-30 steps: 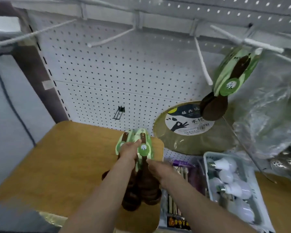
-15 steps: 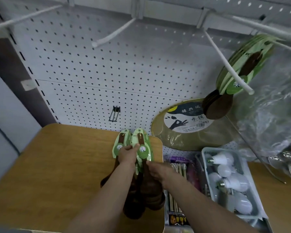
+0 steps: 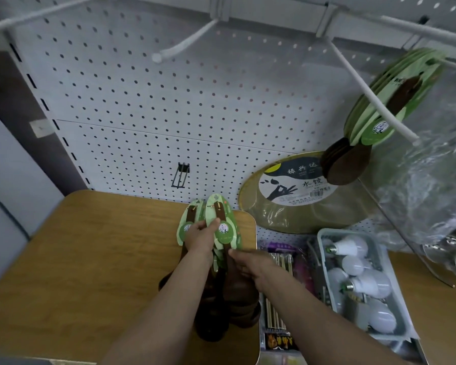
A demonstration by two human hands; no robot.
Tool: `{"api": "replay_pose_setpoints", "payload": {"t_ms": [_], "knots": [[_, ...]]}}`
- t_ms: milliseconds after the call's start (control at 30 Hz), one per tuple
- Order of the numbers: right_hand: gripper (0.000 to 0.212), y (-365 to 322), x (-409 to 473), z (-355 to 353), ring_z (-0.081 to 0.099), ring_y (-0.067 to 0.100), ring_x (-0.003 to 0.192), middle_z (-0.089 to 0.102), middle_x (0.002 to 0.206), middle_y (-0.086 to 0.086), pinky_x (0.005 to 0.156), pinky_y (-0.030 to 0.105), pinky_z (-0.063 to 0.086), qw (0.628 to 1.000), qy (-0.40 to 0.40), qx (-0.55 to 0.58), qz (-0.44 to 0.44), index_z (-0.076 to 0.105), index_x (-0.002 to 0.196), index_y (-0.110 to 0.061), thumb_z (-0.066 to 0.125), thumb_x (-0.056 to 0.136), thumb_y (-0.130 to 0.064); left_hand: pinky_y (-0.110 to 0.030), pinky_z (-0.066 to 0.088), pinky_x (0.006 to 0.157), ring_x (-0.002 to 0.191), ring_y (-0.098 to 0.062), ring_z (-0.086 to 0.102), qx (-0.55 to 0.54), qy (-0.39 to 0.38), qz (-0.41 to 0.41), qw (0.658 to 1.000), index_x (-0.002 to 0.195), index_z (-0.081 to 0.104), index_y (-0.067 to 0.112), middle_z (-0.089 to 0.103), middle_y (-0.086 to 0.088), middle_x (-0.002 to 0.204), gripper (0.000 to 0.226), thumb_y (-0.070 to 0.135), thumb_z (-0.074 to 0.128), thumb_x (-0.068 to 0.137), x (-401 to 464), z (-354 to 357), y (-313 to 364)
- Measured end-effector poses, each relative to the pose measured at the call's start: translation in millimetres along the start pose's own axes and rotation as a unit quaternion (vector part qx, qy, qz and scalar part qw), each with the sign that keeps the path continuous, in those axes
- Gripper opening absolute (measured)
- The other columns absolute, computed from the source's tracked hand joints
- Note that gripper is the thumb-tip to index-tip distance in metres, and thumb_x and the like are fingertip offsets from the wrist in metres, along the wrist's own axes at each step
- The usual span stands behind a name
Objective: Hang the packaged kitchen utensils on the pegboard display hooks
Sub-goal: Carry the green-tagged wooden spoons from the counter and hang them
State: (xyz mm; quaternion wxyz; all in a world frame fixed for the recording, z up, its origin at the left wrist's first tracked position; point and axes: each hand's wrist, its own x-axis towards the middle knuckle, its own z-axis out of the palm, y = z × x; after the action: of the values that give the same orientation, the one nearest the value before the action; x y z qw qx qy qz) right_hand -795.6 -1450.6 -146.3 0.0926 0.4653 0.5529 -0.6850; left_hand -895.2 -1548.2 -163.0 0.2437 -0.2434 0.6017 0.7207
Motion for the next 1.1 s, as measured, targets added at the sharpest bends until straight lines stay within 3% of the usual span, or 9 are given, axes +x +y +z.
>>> {"api": "replay_pose_setpoints", "payload": {"t_ms": [233,367,433,533,700,867,967,1100], "knots": [[0.016,-10,-12,-2,0.067,0.016,0.064,0.075,0.081,0.007,0.050,0.020,0.051,1.000,-0.016,0.015,-0.022,0.075,0.097,-0.007,0.082,0.083,-0.010,-0.047,0.057,0.092,0.096,-0.033,0.071,-0.043,-0.017,0.007,0.999,0.083,0.061,0.017,0.073,-0.013,0.094,0.020,0.014,0.081,0.084,-21,3,17],[0.023,-11,-22,-3,0.070,0.020,0.072,0.076,0.086,0.009,0.056,0.024,0.055,0.998,-0.032,0.040,-0.024,0.073,0.102,-0.005,0.083,0.081,-0.010,-0.042,0.058,0.085,0.086,-0.030,0.070,-0.059,-0.030,0.013,0.998,0.081,0.062,0.017,0.072,-0.011,0.088,0.019,0.012,0.079,0.086,-35,4,25],[0.028,-11,-29,-5,0.069,0.019,0.070,0.076,0.087,0.009,0.051,0.021,0.053,0.998,-0.034,0.046,-0.027,0.073,0.106,-0.003,0.083,0.082,-0.010,-0.041,0.056,0.085,0.081,-0.026,0.068,-0.066,-0.038,0.018,0.997,0.080,0.060,0.018,0.069,-0.008,0.084,0.020,0.010,0.078,0.087,-40,5,25],[0.030,-11,-39,-11,0.069,0.019,0.071,0.076,0.089,0.010,0.050,0.020,0.052,0.997,-0.039,0.055,-0.036,0.072,0.109,-0.003,0.082,0.083,-0.011,-0.043,0.056,0.088,0.086,-0.029,0.069,-0.064,-0.038,0.021,0.997,0.081,0.060,0.017,0.071,-0.012,0.090,0.021,0.010,0.080,0.085,-49,7,25],[0.031,-10,-57,-27,0.069,0.026,0.084,0.076,0.099,0.016,0.077,0.037,0.060,0.995,-0.055,0.071,-0.052,0.072,0.113,-0.002,0.081,0.084,-0.010,-0.047,0.059,0.087,0.090,-0.032,0.072,-0.060,-0.068,0.034,0.995,0.099,0.068,0.006,0.075,-0.016,0.097,0.021,0.014,0.081,0.084,-67,16,20],[0.017,-4,-84,-60,0.071,0.022,0.075,0.078,0.093,0.013,0.061,0.027,0.057,0.992,-0.060,0.087,-0.073,0.075,0.102,-0.006,0.079,0.086,-0.009,-0.047,0.060,0.086,0.091,-0.031,0.074,-0.066,-0.076,0.042,0.994,0.110,0.067,0.005,0.076,-0.015,0.101,0.032,0.016,0.082,0.083,-100,35,10],[0.023,7,-101,-89,0.070,0.023,0.074,0.077,0.098,0.016,0.065,0.029,0.059,0.990,-0.060,0.098,-0.085,0.073,0.108,-0.004,0.078,0.086,-0.010,-0.047,0.060,0.087,0.093,-0.032,0.073,-0.067,-0.087,0.050,0.993,0.113,0.068,0.004,0.075,-0.016,0.106,0.039,0.017,0.084,0.080,-126,51,-5],[0.020,30,-126,-144,0.067,0.018,0.067,0.077,0.094,0.013,0.068,0.026,0.053,0.986,-0.065,0.099,-0.117,0.073,0.106,-0.005,0.077,0.087,-0.011,-0.039,0.059,0.073,0.082,-0.027,0.070,-0.058,-0.108,0.076,0.990,0.102,0.061,0.003,0.073,-0.016,0.101,0.025,0.013,0.078,0.087,-179,82,-37]]}}
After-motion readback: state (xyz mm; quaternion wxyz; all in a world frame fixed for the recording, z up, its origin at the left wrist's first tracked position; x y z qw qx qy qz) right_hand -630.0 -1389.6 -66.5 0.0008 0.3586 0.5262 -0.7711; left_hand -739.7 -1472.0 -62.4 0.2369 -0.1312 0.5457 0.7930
